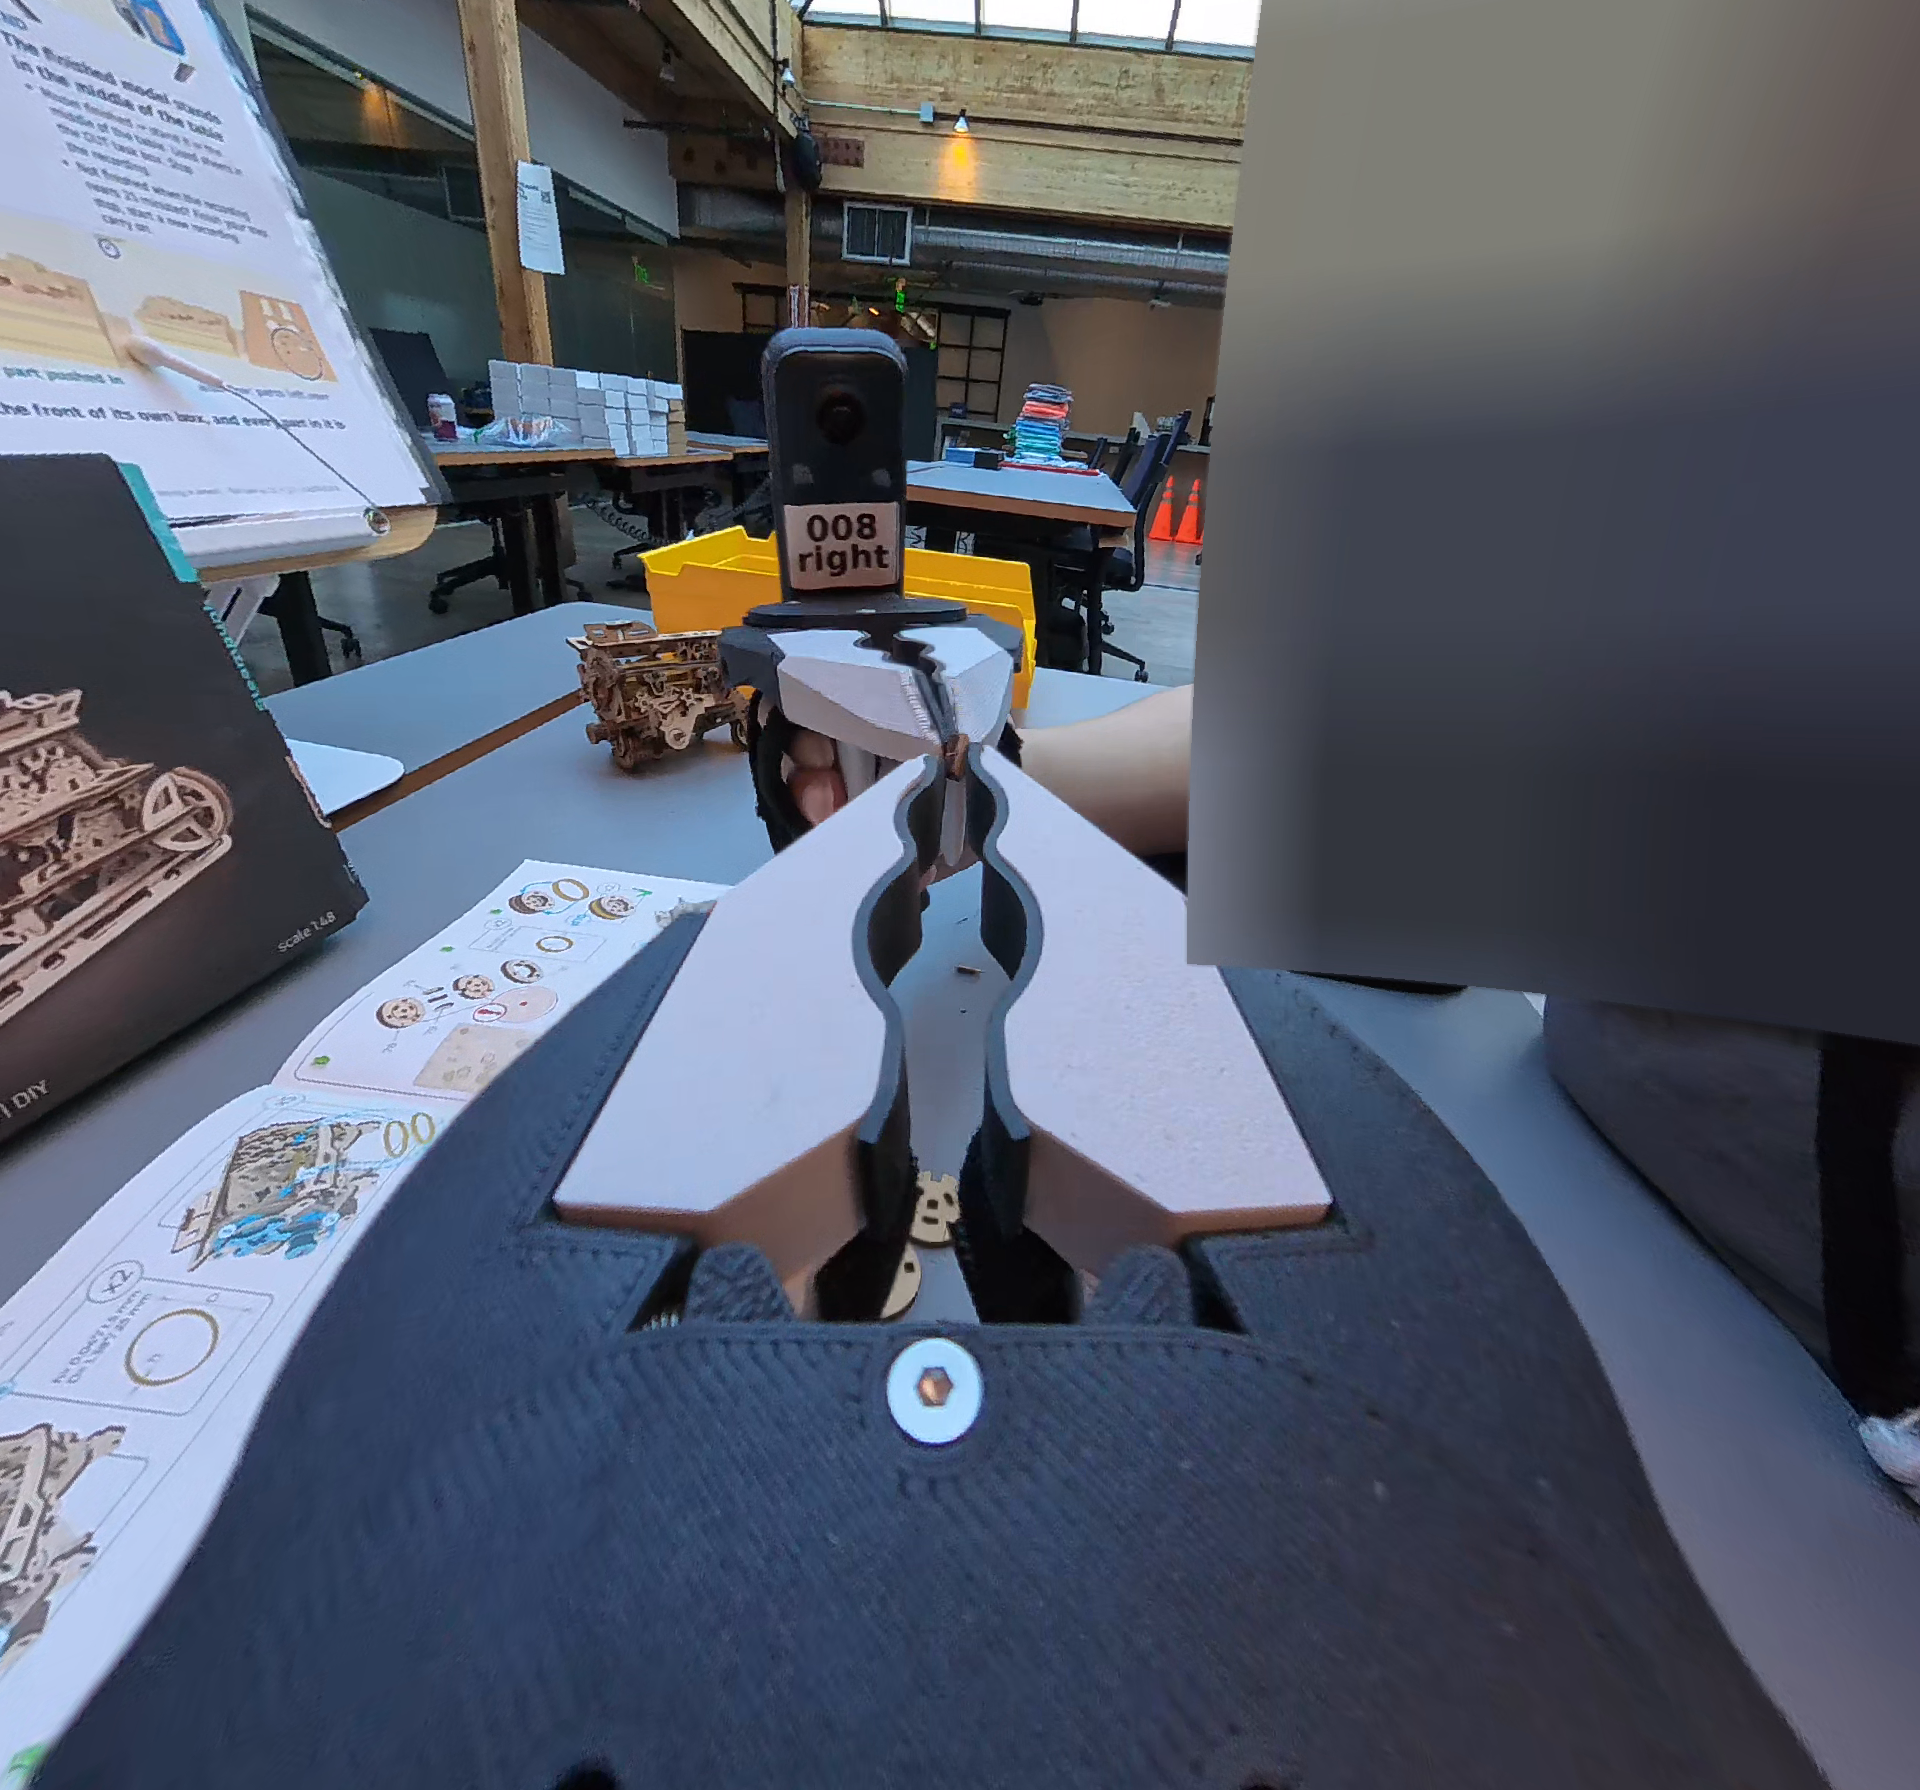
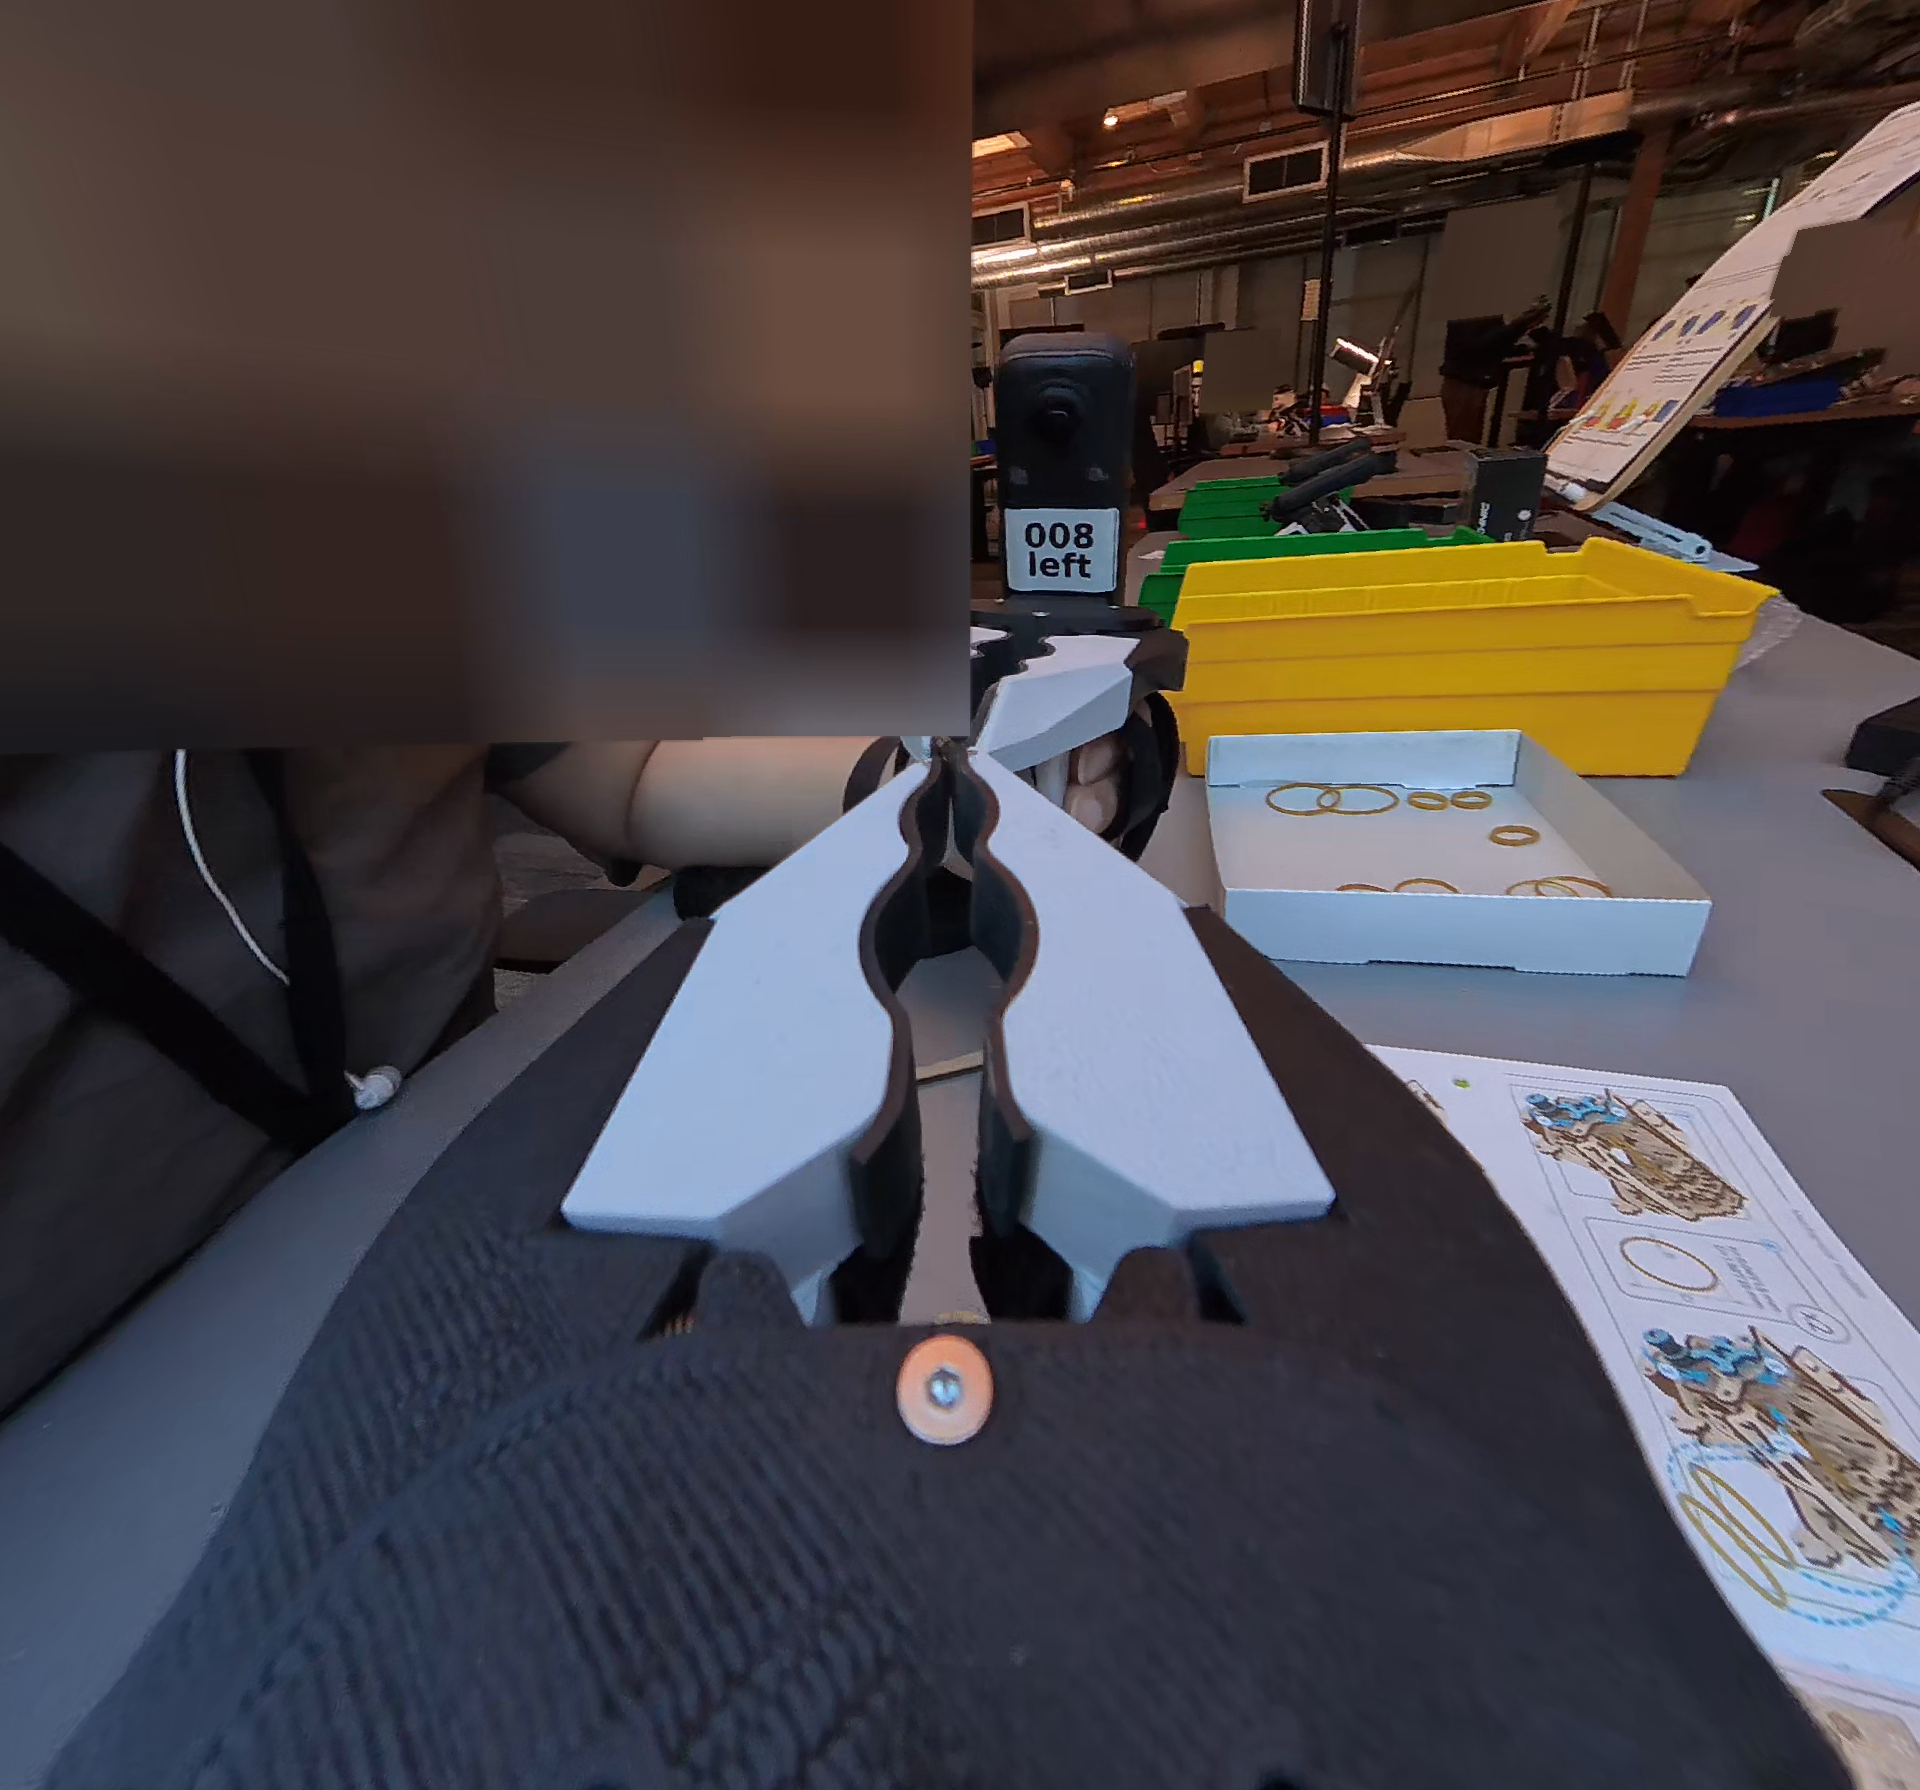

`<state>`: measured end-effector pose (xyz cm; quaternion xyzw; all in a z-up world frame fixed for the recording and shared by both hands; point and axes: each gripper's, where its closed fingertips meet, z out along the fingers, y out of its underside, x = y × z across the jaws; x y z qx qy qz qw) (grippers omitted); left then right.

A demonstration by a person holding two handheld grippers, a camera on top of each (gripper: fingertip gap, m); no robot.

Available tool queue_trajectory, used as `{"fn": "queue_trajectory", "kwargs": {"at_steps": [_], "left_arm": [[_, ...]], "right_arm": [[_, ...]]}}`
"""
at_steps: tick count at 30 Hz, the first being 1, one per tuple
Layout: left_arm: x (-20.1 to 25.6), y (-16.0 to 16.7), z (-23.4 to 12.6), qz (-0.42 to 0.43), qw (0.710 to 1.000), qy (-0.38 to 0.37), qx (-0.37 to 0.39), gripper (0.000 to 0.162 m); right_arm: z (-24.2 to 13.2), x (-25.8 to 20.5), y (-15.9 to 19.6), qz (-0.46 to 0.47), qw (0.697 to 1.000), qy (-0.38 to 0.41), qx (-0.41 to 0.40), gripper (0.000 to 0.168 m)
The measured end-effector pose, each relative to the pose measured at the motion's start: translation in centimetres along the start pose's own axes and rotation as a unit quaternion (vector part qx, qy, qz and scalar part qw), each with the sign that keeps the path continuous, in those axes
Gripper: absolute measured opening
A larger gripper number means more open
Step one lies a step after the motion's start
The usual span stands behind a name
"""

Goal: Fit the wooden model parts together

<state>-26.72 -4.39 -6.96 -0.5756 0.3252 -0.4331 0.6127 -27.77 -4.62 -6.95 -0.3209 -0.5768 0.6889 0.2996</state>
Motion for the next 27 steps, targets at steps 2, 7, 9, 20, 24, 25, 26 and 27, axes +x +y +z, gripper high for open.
{"fn": "queue_trajectory", "kwargs": {"at_steps": [2, 7, 9, 20, 24, 25, 26, 27], "left_arm": [[-0.2, 0.1, -0.1, -0.003, 1.000, -0.003, -0.003, 0.001], [-0.6, 0.0, -0.3, -0.010, 1.000, -0.009, 0.001, 0.001], [-0.7, 0.1, -0.3, -0.008, 1.000, -0.010, -0.003, 0.001], [-2.8, 0.7, -1.8, 0.055, 0.994, -0.083, -0.053, 0.001], [-3.5, 0.0, -2.9, 0.077, 0.989, -0.110, -0.057, 0.001], [-3.7, -0.1, -3.1, 0.084, 0.988, -0.118, -0.058, 0.001], [-3.9, -0.2, -3.4, 0.091, 0.986, -0.126, -0.061, 0.001], [-4.1, -0.3, -3.7, 0.098, 0.984, -0.133, -0.062, 0.001]], "right_arm": [[0.0, 0.2, 0.1, -0.002, 1.000, 0.005, -0.001, 0.000], [0.0, 0.6, 0.7, -0.014, 1.000, 0.021, -0.018, 0.000], [0.1, 0.6, 1.0, -0.018, 0.999, 0.023, -0.025, 0.000], [-0.8, 2.7, 1.6, -0.052, 0.992, 0.094, -0.061, 0.005], [-1.5, 3.6, 1.5, -0.143, 0.972, 0.143, -0.123, 0.011], [-1.6, 3.7, 1.3, -0.169, 0.963, 0.154, -0.143, 0.011], [-1.6, 3.9, 1.0, -0.191, 0.954, 0.163, -0.162, 0.012], [-1.5, 3.9, 0.7, -0.207, 0.948, 0.166, -0.178, 0.014]]}}
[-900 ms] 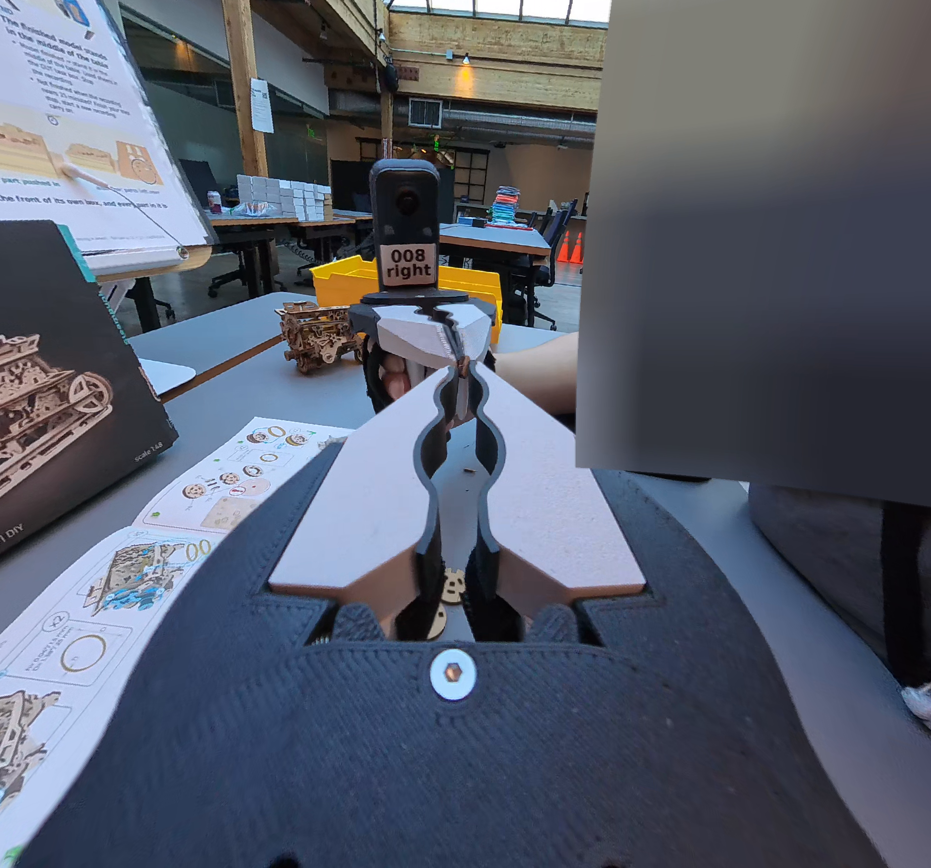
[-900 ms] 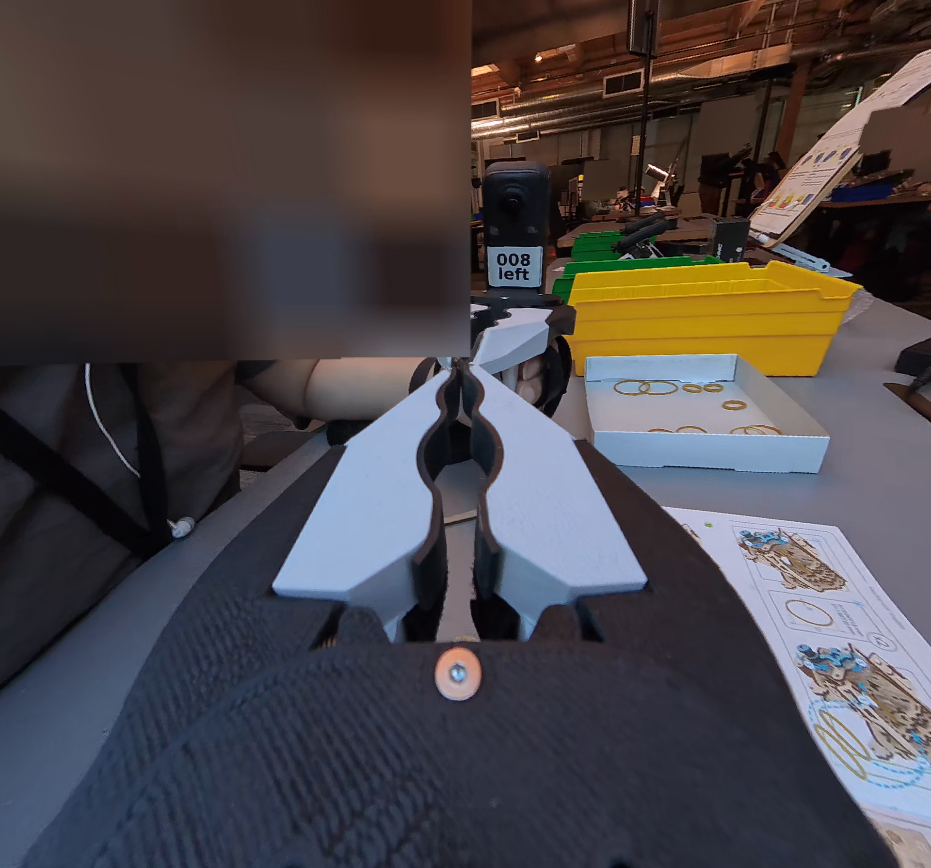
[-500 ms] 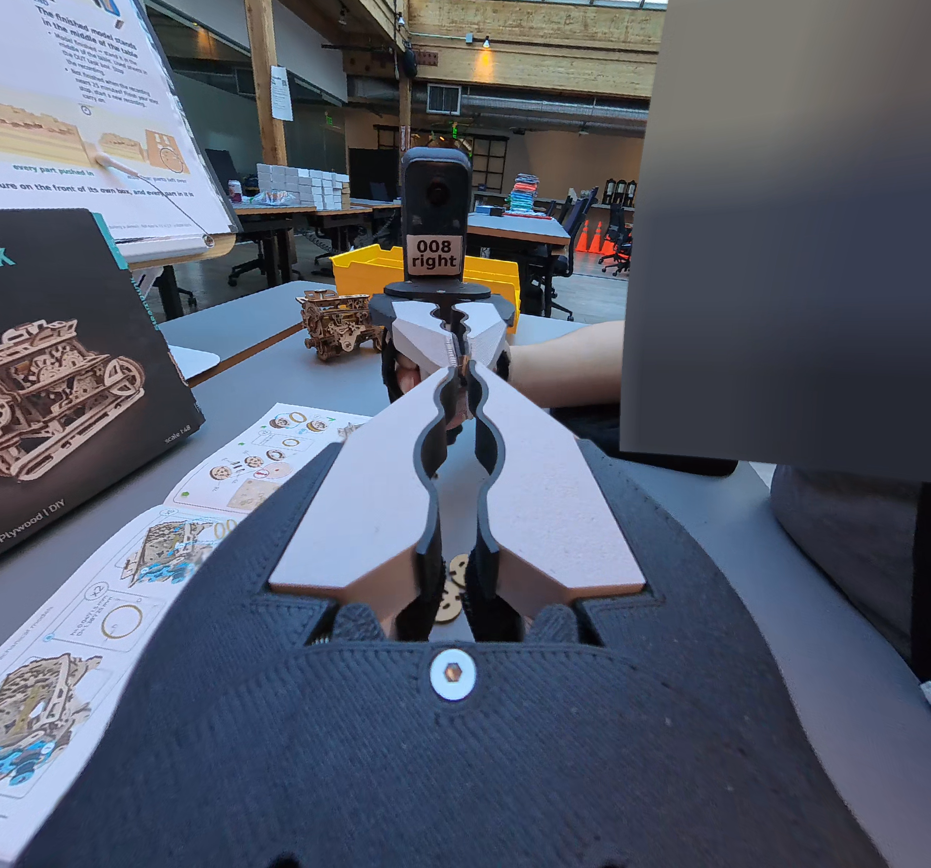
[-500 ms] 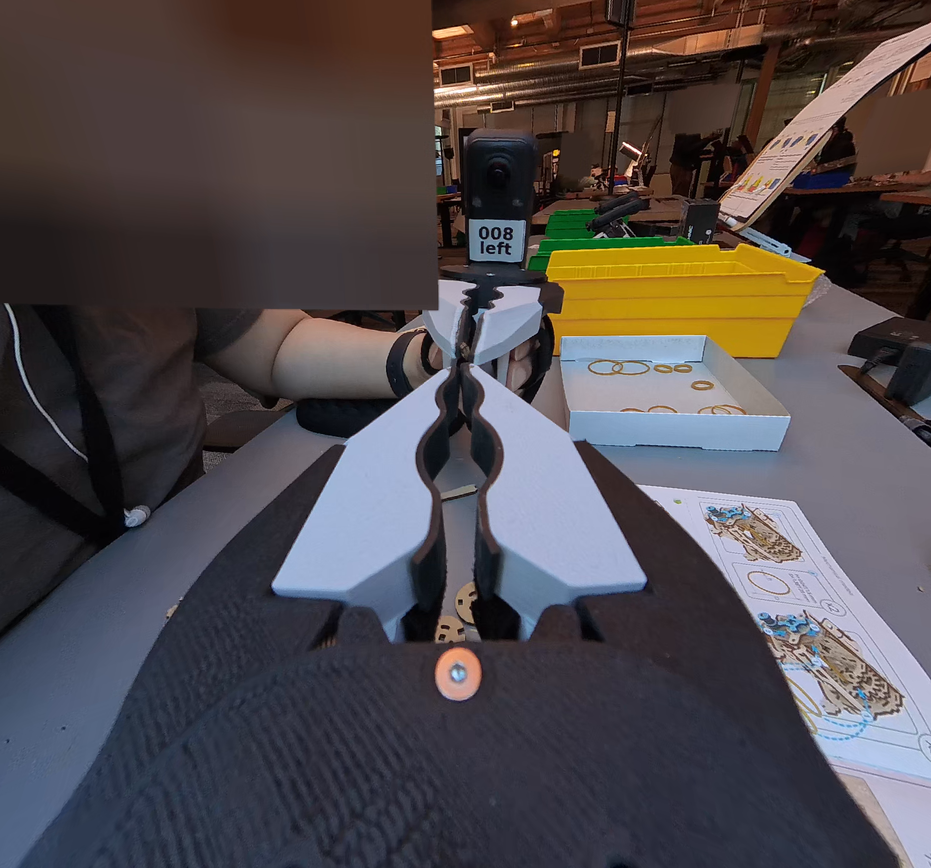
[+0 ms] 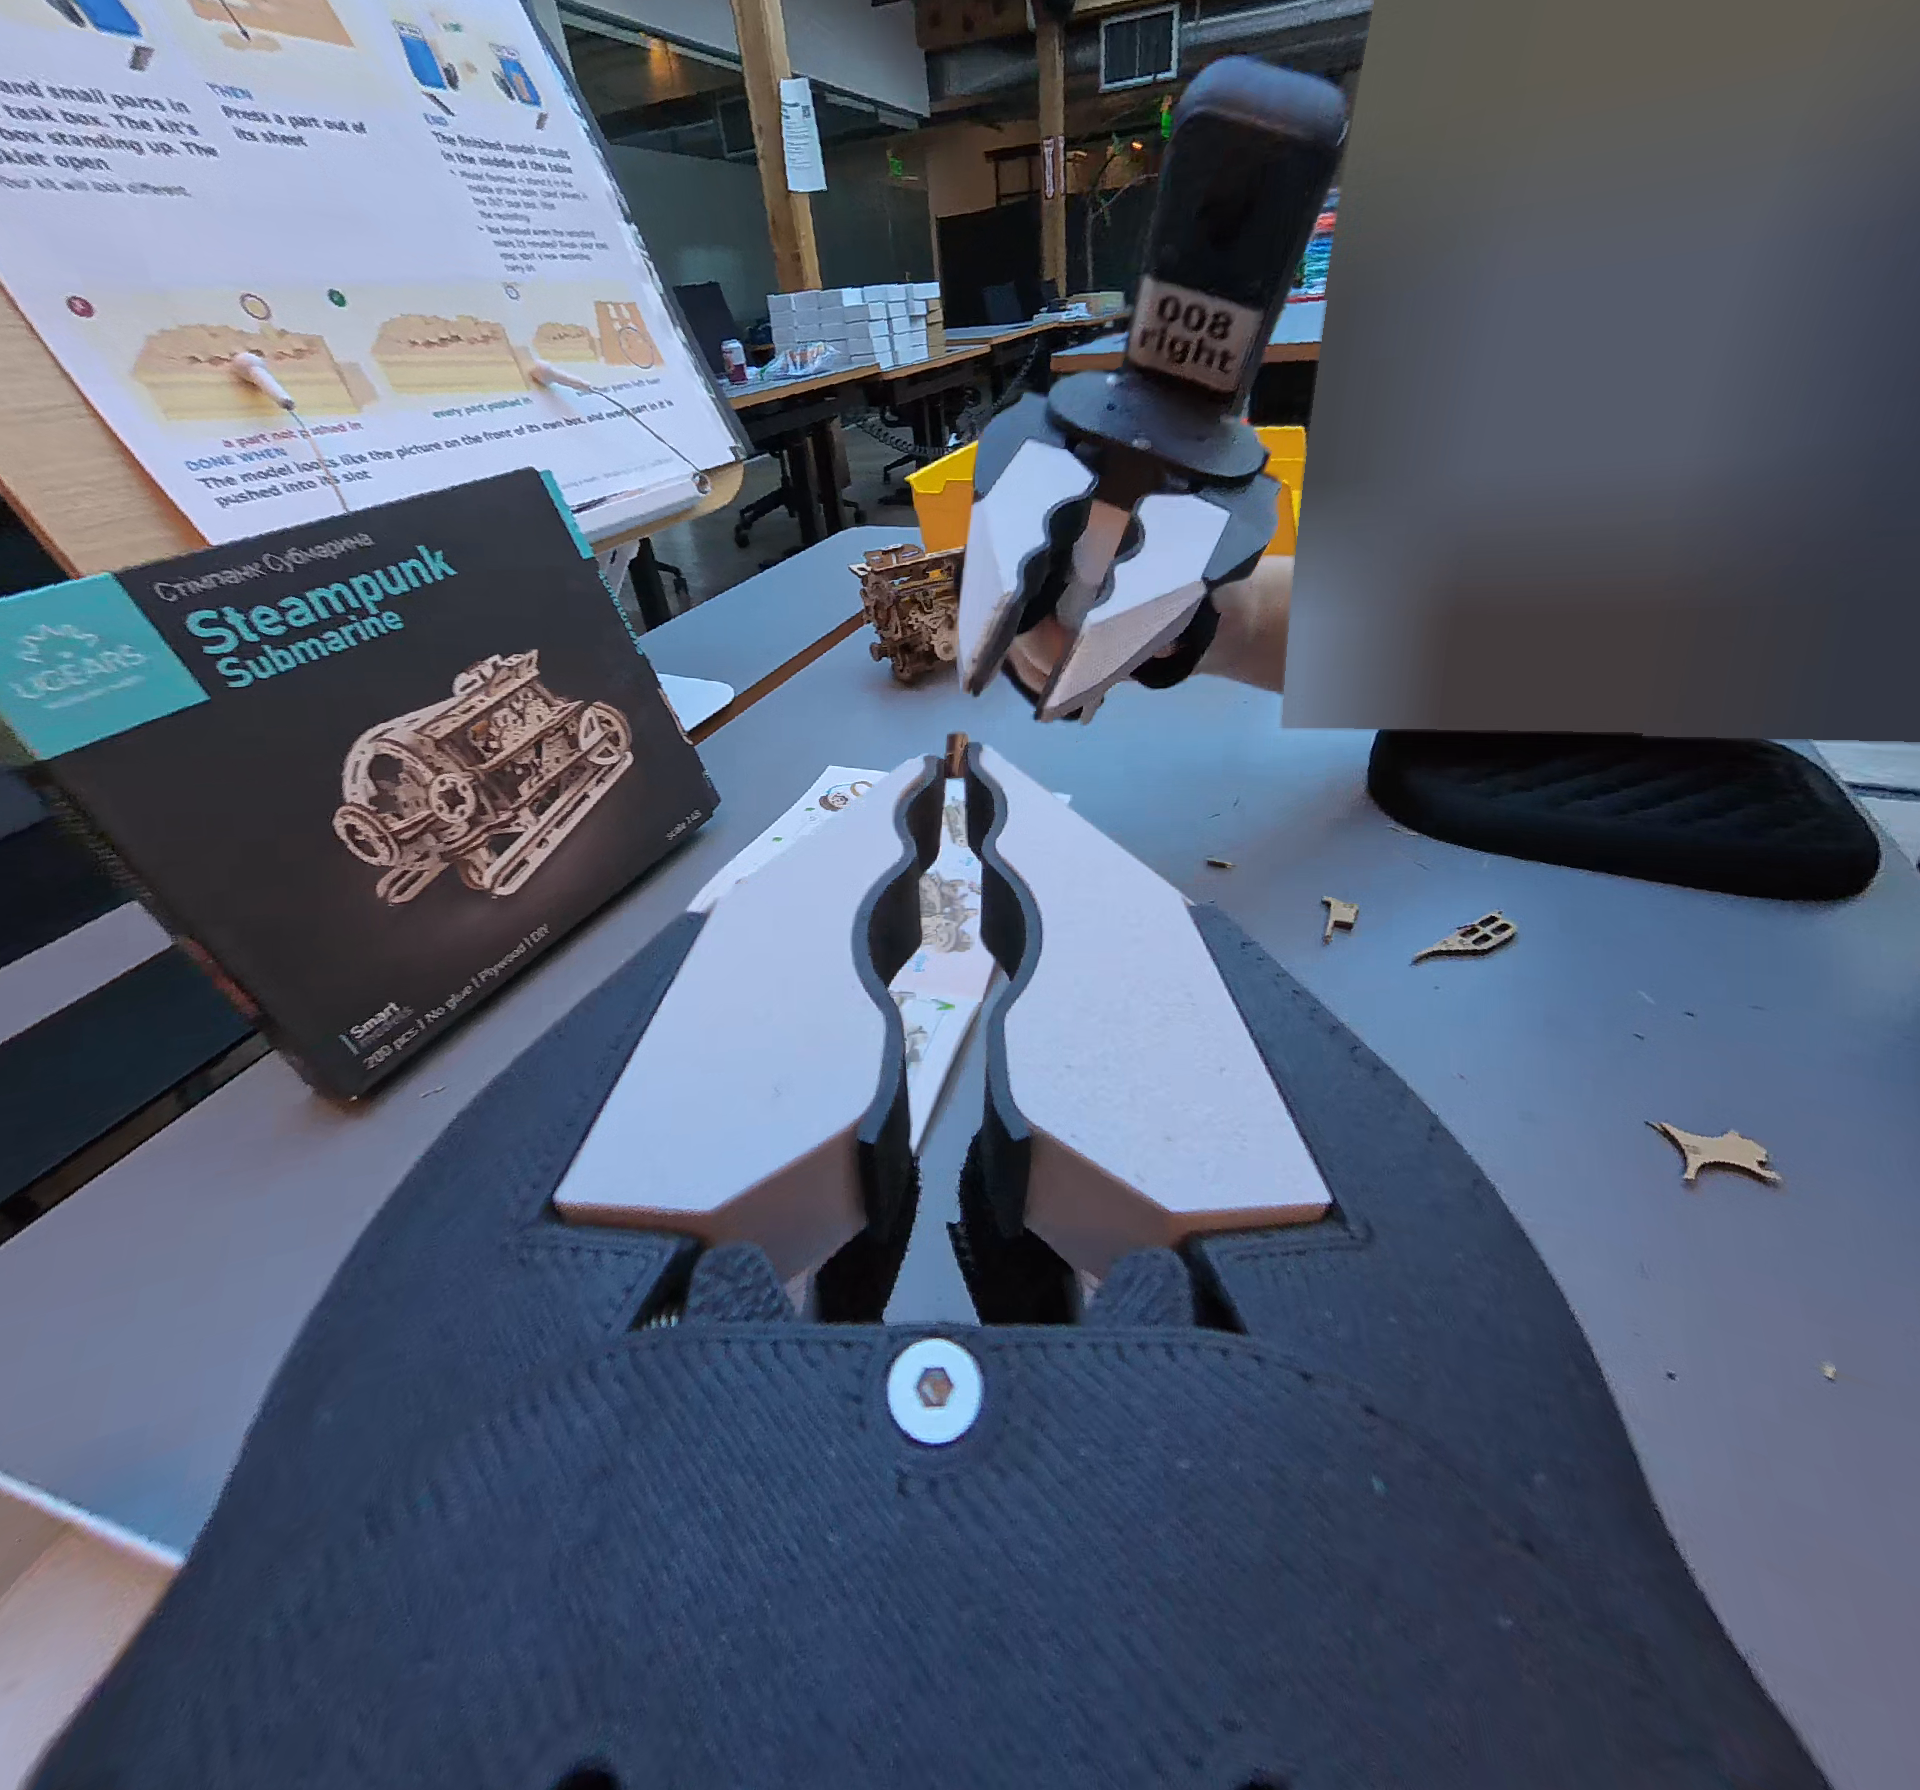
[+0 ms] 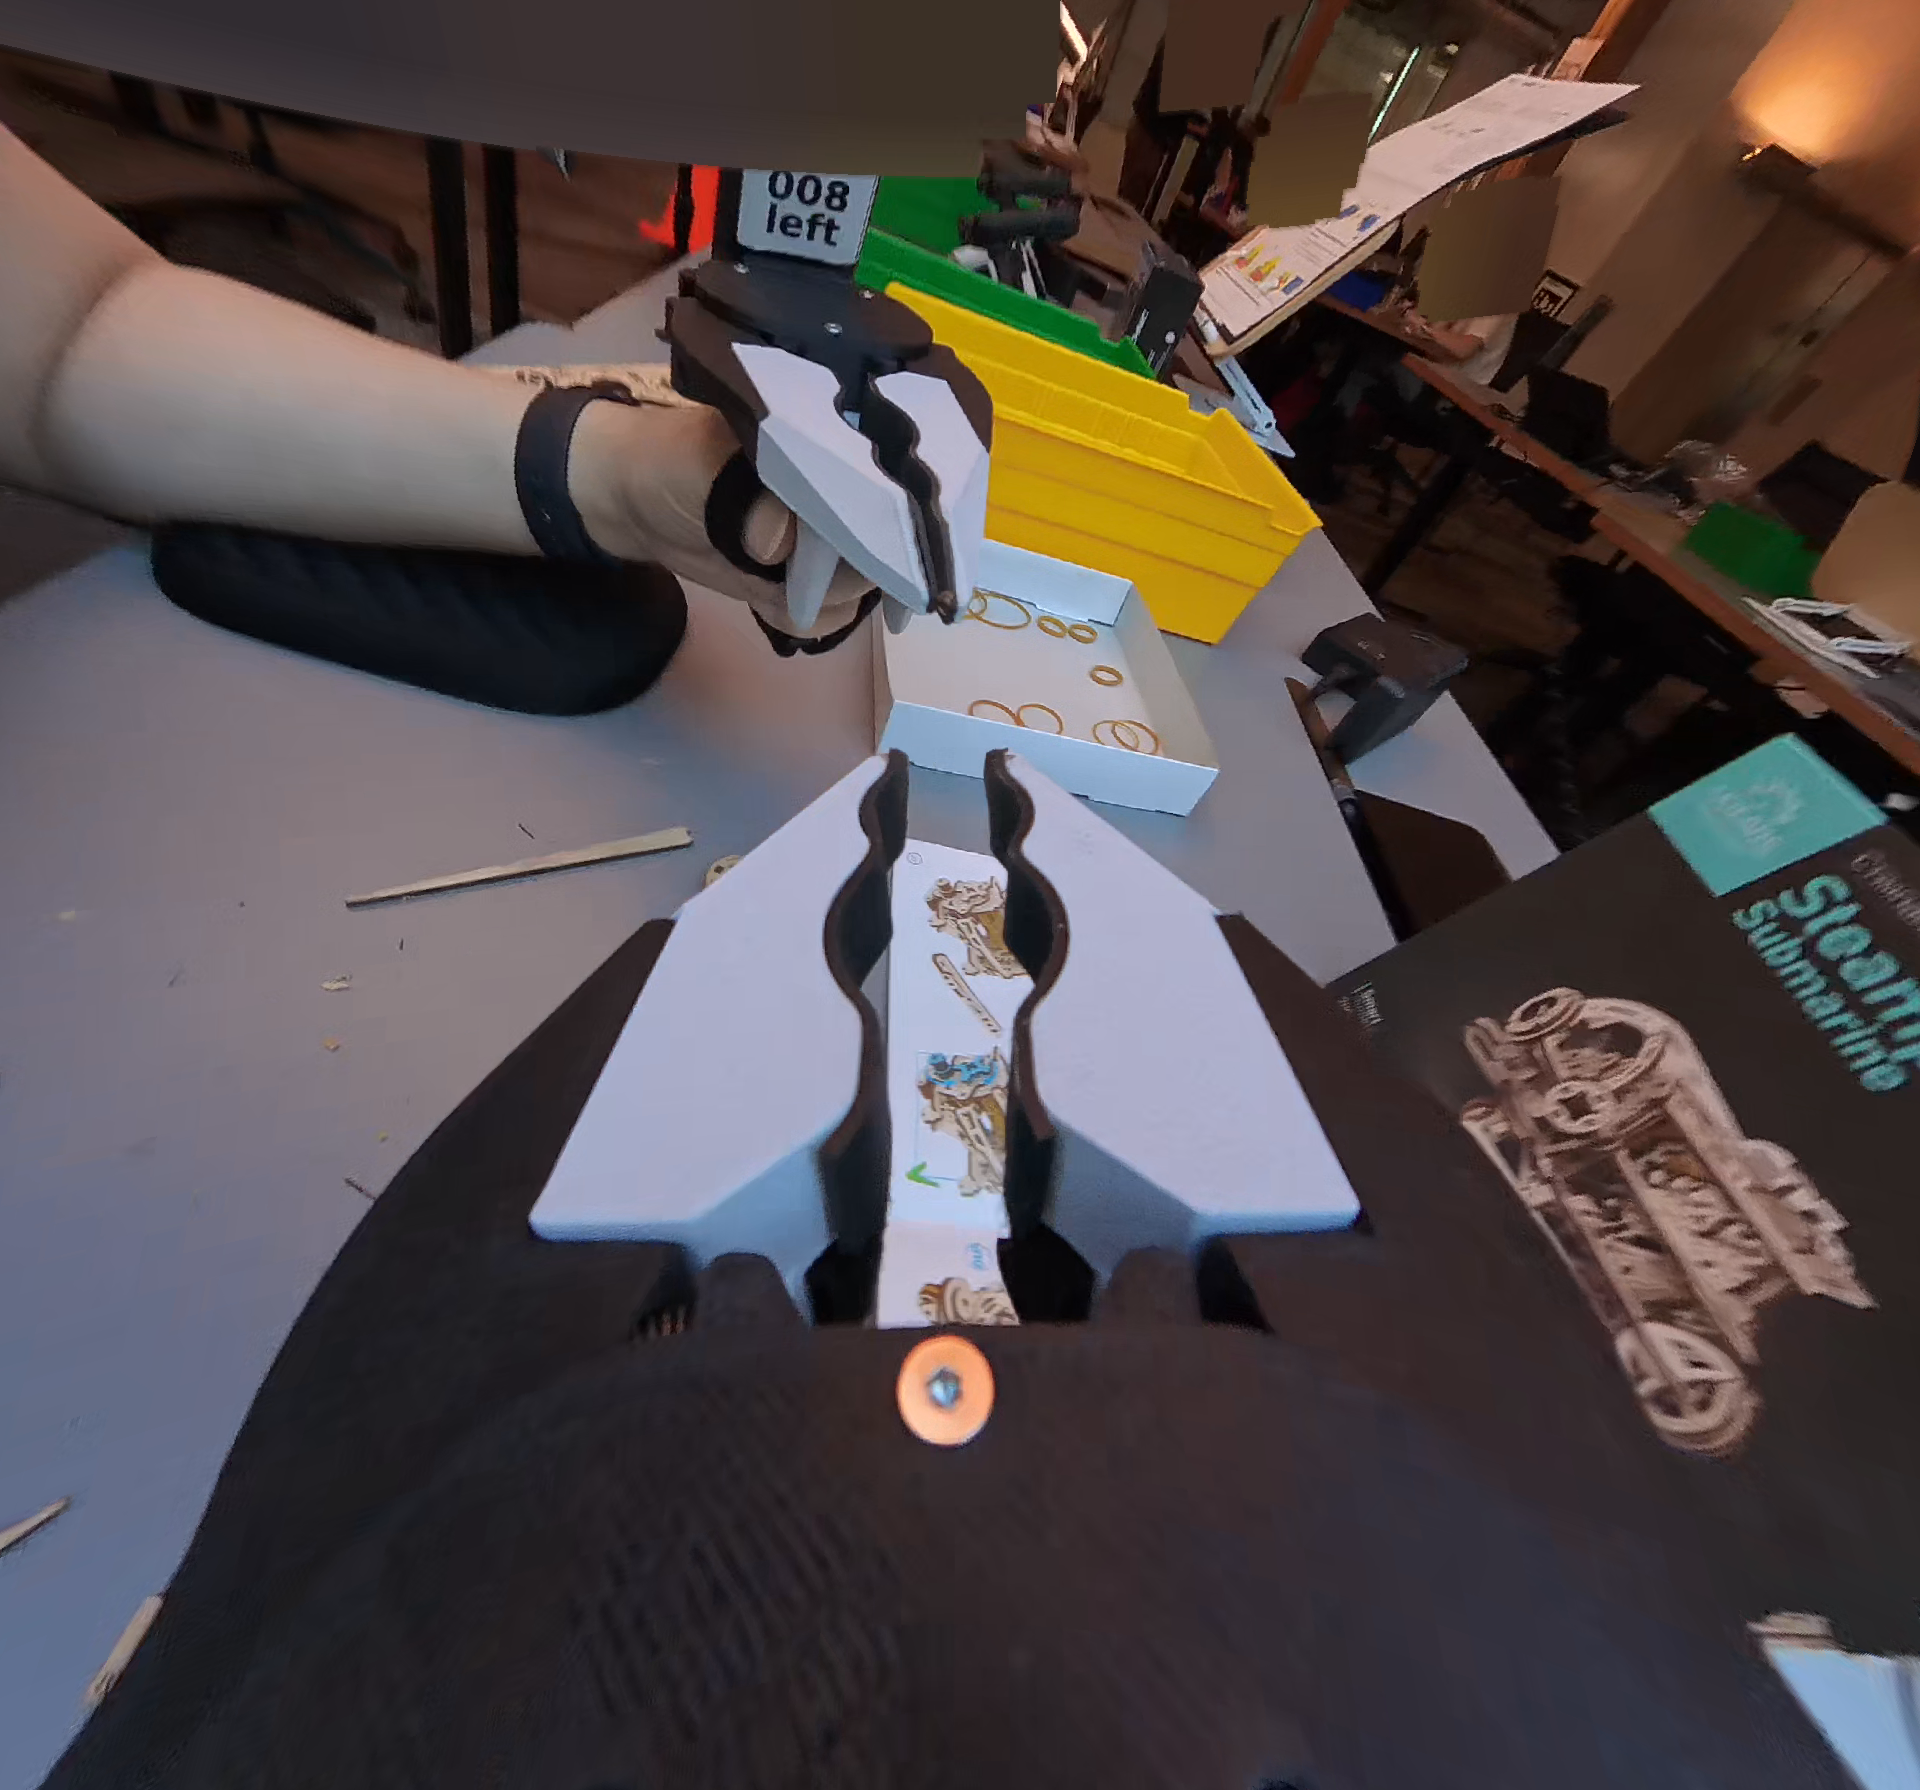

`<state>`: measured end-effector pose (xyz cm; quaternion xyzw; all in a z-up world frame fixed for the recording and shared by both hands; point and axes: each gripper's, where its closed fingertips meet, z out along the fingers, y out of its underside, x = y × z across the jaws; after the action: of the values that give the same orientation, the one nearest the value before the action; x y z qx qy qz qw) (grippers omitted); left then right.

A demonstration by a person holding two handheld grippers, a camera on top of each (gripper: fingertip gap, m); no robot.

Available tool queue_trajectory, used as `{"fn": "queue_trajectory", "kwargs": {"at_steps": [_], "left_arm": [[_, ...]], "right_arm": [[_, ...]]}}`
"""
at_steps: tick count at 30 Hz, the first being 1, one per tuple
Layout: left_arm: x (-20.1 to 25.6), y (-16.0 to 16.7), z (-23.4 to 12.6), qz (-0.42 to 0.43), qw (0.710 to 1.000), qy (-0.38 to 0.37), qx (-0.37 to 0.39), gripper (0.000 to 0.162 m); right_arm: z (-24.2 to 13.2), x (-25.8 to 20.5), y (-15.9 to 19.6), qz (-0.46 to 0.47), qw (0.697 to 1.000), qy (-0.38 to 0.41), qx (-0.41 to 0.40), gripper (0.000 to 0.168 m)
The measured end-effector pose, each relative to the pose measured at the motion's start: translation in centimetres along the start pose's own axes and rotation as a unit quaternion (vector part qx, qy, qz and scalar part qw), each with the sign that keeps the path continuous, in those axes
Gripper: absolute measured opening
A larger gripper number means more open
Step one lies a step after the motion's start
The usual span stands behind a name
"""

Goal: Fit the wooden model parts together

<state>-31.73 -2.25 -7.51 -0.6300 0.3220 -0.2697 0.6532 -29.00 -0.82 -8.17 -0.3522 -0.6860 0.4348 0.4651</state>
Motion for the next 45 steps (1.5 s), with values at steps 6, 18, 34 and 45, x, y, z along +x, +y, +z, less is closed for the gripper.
{"fn": "queue_trajectory", "kwargs": {"at_steps": [6, 18, 34, 45], "left_arm": [[-1.3, 0.0, -1.0, 0.047, 0.998, -0.045, -0.012, 0.001], [0.7, 0.4, -0.1, 0.113, 0.992, -0.026, -0.038, 0.001], [1.6, 1.2, 0.0, 0.014, 0.998, 0.046, -0.050, 0.001], [1.9, 1.4, -0.1, -0.066, 0.993, 0.090, -0.045, 0.002]], "right_arm": [[0.7, 0.7, -4.0, -0.020, 0.997, -0.045, -0.064, 0.020], [3.5, -0.5, -1.1, -0.121, 0.978, -0.083, -0.152, 0.008], [3.9, -1.9, -0.5, -0.195, 0.964, -0.096, -0.153, 0.002], [3.9, -2.3, -0.3, -0.203, 0.961, -0.102, -0.156, 0.002]]}}
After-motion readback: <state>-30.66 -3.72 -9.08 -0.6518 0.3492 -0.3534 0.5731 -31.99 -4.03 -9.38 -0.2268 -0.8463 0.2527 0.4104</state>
